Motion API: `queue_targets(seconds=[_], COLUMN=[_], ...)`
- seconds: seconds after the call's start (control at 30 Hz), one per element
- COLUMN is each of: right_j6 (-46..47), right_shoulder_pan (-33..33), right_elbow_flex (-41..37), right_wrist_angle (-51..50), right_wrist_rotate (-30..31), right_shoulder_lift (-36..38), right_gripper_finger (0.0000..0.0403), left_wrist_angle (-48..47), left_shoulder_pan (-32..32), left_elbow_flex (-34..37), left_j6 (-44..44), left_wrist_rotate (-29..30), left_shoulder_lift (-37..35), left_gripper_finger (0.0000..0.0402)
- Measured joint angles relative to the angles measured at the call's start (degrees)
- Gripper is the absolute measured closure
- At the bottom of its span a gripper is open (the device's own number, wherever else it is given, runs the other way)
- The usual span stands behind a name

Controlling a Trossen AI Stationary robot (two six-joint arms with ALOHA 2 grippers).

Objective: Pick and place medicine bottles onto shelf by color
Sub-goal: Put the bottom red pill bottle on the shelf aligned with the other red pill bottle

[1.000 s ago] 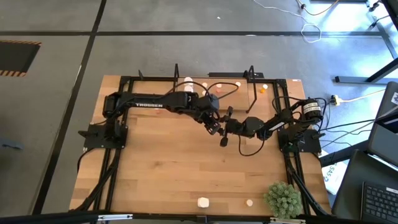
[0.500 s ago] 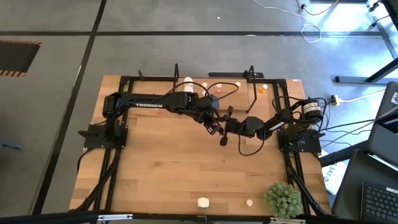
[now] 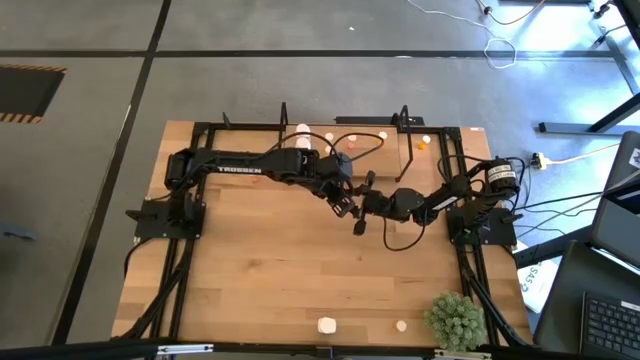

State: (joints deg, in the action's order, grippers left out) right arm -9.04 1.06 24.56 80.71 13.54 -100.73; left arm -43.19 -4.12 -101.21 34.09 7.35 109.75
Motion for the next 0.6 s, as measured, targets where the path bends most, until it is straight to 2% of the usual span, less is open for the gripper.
queue_targets(seconds=[0.23, 0.6], right_j6=[-0.26, -0.14], right_shoulder_pan=[0.00, 1.02], right_elbow_flex=[0.00, -3.36], right_wrist_angle=[-0.23, -1.04], right_wrist_rotate=[0.41, 0.56], right_shoulder_lift=[0.02, 0.85], right_gripper_finger=[0.0215, 0.0214], left_wrist_angle=[-1.68, -4.63], left_shoulder_pan=[0.00, -0.49], left_elbow_flex=[0.00, 0.02], left_j6=[-0.17, -1.71], left_wrist_rotate=[0.70, 1.05], left_shoulder_lift=[-0.04, -0.32], left_gripper_finger=[0.0300, 0.0301])
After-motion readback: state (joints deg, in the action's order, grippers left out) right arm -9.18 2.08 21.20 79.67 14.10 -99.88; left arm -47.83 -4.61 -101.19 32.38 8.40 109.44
